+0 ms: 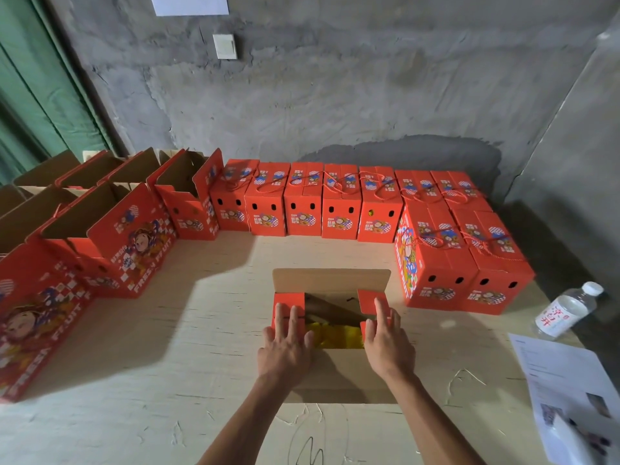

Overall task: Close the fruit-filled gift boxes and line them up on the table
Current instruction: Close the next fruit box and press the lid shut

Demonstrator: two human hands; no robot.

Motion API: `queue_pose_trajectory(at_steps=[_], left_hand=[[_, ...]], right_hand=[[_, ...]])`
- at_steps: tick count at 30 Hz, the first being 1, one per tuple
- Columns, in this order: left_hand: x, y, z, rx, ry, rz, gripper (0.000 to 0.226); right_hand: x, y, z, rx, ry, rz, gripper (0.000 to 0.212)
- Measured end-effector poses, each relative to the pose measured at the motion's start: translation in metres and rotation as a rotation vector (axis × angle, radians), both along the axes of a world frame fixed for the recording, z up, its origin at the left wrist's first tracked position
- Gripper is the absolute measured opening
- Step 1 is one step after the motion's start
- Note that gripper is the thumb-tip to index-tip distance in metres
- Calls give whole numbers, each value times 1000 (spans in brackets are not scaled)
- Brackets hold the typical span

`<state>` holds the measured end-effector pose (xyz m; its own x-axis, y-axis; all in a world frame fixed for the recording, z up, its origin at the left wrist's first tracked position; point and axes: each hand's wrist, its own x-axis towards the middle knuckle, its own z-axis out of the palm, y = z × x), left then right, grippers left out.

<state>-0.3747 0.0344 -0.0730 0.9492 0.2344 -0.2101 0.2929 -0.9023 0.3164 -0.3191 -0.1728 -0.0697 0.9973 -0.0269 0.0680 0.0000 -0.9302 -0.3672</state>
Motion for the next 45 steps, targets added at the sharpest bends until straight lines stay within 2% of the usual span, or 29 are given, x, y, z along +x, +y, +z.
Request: queue_pose_trajectory(at_steps=[31, 45], left_hand=[[-5, -3, 9, 41, -15, -16, 70], [-4, 0, 12, -9, -3, -12, 67]], right_hand=[[0, -2, -4, 1, -19, 6, 54], [-2, 0, -1, 12, -4, -16, 54]])
